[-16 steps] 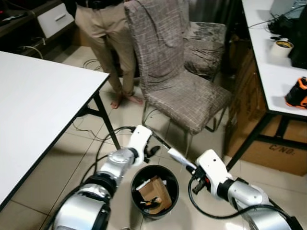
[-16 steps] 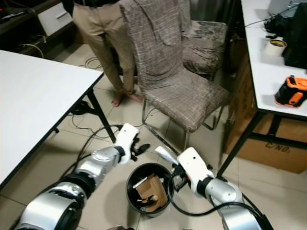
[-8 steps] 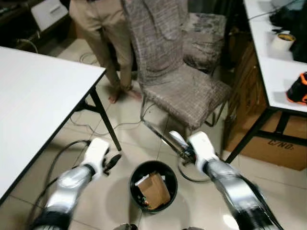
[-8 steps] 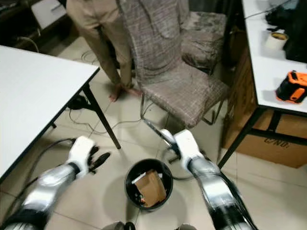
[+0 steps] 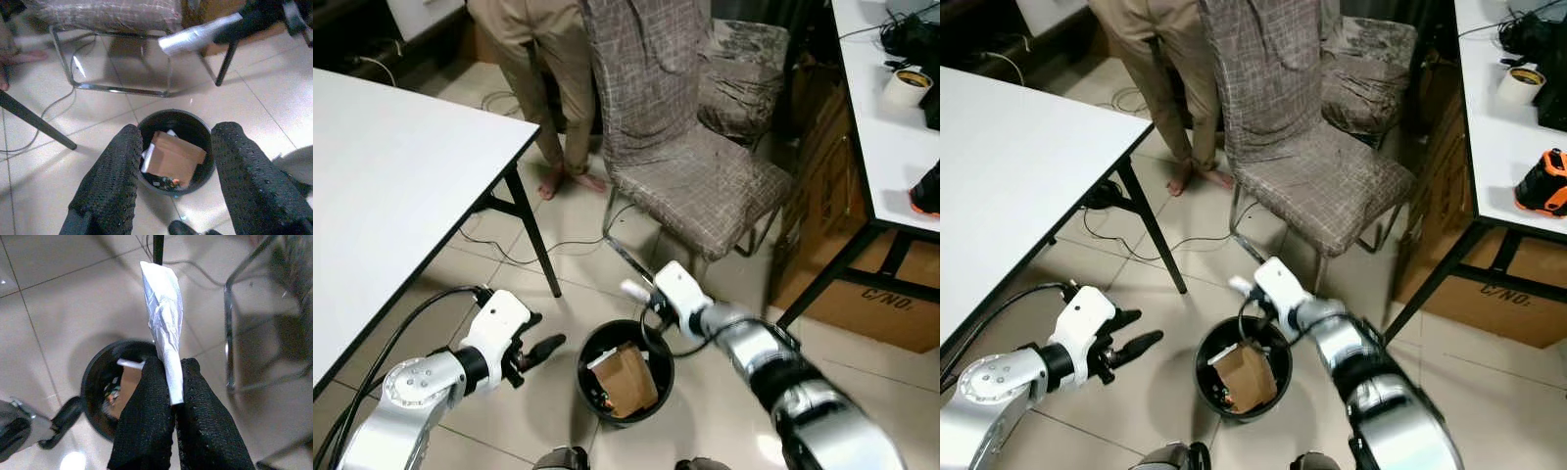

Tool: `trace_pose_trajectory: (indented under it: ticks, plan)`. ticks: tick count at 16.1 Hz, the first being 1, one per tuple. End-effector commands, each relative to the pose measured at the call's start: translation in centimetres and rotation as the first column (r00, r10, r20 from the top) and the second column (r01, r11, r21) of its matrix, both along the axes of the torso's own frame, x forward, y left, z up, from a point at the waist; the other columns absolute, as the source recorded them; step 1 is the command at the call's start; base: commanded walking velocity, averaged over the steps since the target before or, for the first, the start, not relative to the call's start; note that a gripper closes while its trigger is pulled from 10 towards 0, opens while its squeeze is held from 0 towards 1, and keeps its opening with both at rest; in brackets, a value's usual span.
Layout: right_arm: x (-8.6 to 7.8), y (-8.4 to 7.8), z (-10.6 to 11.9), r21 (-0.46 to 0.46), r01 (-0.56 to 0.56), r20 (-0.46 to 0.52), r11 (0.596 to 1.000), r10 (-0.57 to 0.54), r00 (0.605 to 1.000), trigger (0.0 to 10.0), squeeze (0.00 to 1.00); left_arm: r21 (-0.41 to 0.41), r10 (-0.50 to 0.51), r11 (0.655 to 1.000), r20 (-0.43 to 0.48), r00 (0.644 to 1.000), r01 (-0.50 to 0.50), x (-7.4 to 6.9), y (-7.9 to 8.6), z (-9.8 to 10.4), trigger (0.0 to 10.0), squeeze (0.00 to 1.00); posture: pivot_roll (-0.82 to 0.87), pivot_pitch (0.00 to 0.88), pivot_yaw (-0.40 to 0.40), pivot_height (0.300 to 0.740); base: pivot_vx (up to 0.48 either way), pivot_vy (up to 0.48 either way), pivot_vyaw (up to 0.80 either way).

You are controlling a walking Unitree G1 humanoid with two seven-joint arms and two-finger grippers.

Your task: Picking trash to rubbish bin

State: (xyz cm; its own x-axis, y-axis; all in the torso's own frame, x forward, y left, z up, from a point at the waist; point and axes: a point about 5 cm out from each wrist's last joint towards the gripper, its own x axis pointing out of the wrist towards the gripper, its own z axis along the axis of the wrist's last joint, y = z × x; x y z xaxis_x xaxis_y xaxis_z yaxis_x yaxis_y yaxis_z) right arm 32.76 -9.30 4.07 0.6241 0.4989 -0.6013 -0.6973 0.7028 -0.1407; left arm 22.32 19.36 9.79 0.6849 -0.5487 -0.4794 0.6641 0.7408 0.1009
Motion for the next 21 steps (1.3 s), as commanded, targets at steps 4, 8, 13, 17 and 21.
trace_pose_trajectory:
  ticks: [4, 8, 13, 17, 21]
  plan:
    - [0.4, 0.3, 0.3, 0.000, -0.069, -0.023, 0.998, 0.069, 0.997, 10.0, 0.00, -0.017, 0.001, 1.000, -0.041, 0.999, -0.002, -0.5, -0.5, 1.1, 10.0, 0.00, -0.03, 0.162, 0.016, 0.740, 0.000, 0.000, 0.00]
    - [0.9, 0.7, 0.9, 0.014, -0.095, -0.029, 0.995, 0.095, 0.995, 10.0, 0.00, -0.006, 0.007, 1.000, -0.049, 0.999, -0.007, -0.3, -0.7, 1.4, 10.0, 0.00, -0.03, 0.161, 0.017, 0.740, 0.000, 0.000, 0.00]
    - [1.2, 0.9, 1.5, 0.044, -0.084, -0.026, 0.996, 0.085, 0.996, 10.0, 1.00, 0.006, 0.021, 1.000, -0.045, 0.999, -0.021, 0.2, -0.5, 1.7, 10.0, 0.00, -0.02, 0.152, 0.018, 0.740, 0.000, 0.000, 0.00]
    - [1.2, 1.1, 1.3, 0.067, -0.064, -0.035, 0.996, 0.066, 0.997, 10.0, 1.00, 0.013, 0.044, 0.999, -0.026, 0.999, -0.043, 0.9, -0.4, 1.8, 10.0, 0.00, -0.03, 0.138, 0.022, 0.740, 0.000, 0.000, 0.00]
    - [1.0, 1.1, 1.1, 0.091, -0.038, -0.044, 0.995, 0.042, 0.998, 10.0, 1.00, 0.008, 0.035, 0.999, -0.023, 0.999, -0.035, 0.9, -1.0, 1.6, 10.0, 0.00, -0.03, 0.129, 0.028, 0.740, 0.000, 0.000, 0.00]
